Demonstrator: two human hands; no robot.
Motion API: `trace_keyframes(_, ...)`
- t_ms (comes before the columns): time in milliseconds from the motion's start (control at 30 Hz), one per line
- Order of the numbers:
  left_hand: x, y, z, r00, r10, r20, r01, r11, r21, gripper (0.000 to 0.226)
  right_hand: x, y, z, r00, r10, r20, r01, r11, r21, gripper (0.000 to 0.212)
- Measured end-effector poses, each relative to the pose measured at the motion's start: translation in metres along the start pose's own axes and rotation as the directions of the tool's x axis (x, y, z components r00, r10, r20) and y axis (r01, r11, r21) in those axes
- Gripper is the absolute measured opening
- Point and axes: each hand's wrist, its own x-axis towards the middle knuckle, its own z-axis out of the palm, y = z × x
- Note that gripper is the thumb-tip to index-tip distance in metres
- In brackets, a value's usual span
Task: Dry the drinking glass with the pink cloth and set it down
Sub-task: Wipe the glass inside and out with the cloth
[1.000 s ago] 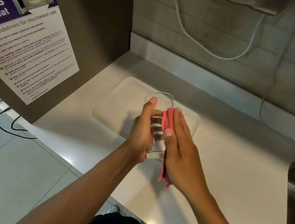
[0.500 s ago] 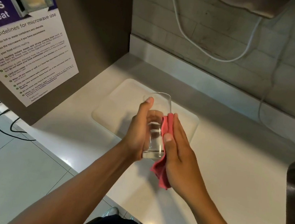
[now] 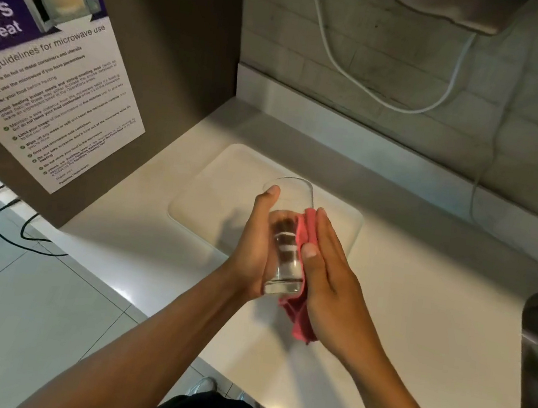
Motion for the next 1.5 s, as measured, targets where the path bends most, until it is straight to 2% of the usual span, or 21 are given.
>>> trace_keyframes(133, -0.004, -0.012, 0.008, 1.0, -0.011, 0.019, 0.012, 0.999, -0.035, 0.094, 0.017, -0.005, -0.011, 0.995, 0.095, -0.031, -0.093, 0.993, 0.072, 0.051)
trace_keyframes(267, 0.0, -0.004, 0.002, 0.999, 0.022, 0.044, -0.022, 1.0, -0.014, 0.092, 0.003, -0.007, -0.002, 0.997, -0.003, -0.072, 0.006, 1.0, 0.029, 0.051)
trace_keyframes(367, 0.006, 0.0, -0.006, 0.999, 0.039, -0.028, -0.039, 0.999, 0.008, 0.1, -0.013, 0.0, 0.007, 0.998, -0.041, -0.045, 0.041, 0.999, 0.006, 0.053)
trace_keyframes(500, -0.002, -0.007, -0.001, 0.999, 0.027, -0.035, -0.026, 0.999, 0.039, 0.08, -0.001, 0.002, -0.001, 0.996, 0.094, 0.0, -0.093, 0.987, 0.131, 0.048)
trace_keyframes(600, -0.006, -0.018, 0.005, 1.0, 0.012, -0.015, -0.01, 0.997, 0.075, 0.096, 0.013, -0.004, -0.01, 0.991, 0.126, -0.052, -0.116, 0.981, 0.159, 0.049)
trace_keyframes(700, -0.006, -0.009, 0.006, 1.0, 0.011, -0.01, -0.011, 1.0, 0.014, 0.091, 0.006, -0.009, -0.006, 0.996, 0.05, -0.076, -0.045, 0.997, 0.068, 0.049)
trace_keyframes(800, 0.002, -0.002, -0.003, 0.996, 0.051, -0.075, -0.046, 0.996, 0.075, 0.087, -0.008, -0.006, 0.003, 0.999, -0.018, -0.046, 0.017, 0.999, -0.033, 0.054)
trace_keyframes(933, -0.006, -0.005, -0.002, 0.999, 0.014, -0.052, -0.011, 0.998, 0.063, 0.088, 0.0, -0.006, -0.003, 0.999, 0.043, -0.022, -0.043, 0.999, 0.001, 0.051)
trace_keyframes(1033, -0.012, -0.014, 0.005, 1.0, 0.007, -0.025, -0.007, 0.999, 0.032, 0.088, 0.013, -0.012, -0.01, 0.995, 0.085, -0.059, -0.081, 0.995, 0.056, 0.051)
trace_keyframes(1100, -0.012, -0.012, 0.004, 0.999, 0.027, -0.038, -0.027, 1.0, 0.016, 0.086, 0.011, -0.015, -0.007, 0.996, 0.042, -0.075, -0.041, 0.999, 0.012, 0.051)
trace_keyframes(1200, -0.004, -0.006, -0.006, 0.998, 0.055, -0.044, -0.052, 0.997, 0.052, 0.085, -0.005, -0.013, 0.004, 0.999, -0.027, -0.025, 0.025, 0.997, -0.07, 0.056)
trace_keyframes(1267, -0.003, -0.005, -0.011, 0.995, 0.076, -0.067, -0.069, 0.992, 0.102, 0.087, -0.013, -0.008, 0.007, 1.0, -0.019, -0.006, 0.019, 0.999, -0.04, 0.058)
trace_keyframes(1400, -0.008, -0.014, -0.008, 0.998, 0.062, 0.031, -0.066, 0.989, 0.135, 0.09, -0.005, -0.006, 0.001, 0.998, 0.056, -0.002, -0.056, 0.996, 0.066, 0.051)
trace_keyframes(1500, -0.008, -0.015, -0.004, 0.997, 0.078, 0.028, -0.082, 0.983, 0.161, 0.088, 0.0, -0.008, -0.002, 0.996, 0.086, -0.032, -0.079, 0.983, 0.167, 0.048)
